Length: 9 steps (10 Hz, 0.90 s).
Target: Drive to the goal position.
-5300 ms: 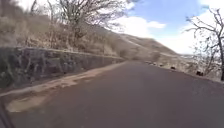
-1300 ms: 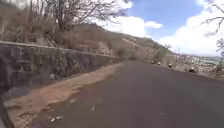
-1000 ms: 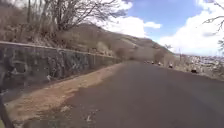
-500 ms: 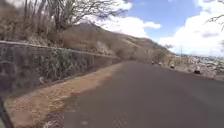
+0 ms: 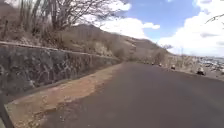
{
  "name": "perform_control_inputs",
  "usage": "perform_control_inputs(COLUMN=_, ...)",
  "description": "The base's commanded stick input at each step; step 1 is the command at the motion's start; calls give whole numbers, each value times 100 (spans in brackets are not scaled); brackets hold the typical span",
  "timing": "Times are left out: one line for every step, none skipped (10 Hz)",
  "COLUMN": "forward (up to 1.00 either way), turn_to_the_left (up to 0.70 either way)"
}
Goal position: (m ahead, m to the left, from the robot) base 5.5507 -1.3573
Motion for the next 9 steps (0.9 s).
perform_control_inputs(forward=70, turn_to_the_left=0)
perform_control_inputs(forward=70, turn_to_the_left=0)
perform_control_inputs(forward=70, turn_to_the_left=0)
perform_control_inputs(forward=70, turn_to_the_left=0)
perform_control_inputs(forward=70, turn_to_the_left=0)
perform_control_inputs(forward=70, turn_to_the_left=0)
perform_control_inputs(forward=70, turn_to_the_left=0)
perform_control_inputs(forward=70, turn_to_the_left=0)
perform_control_inputs(forward=70, turn_to_the_left=0)
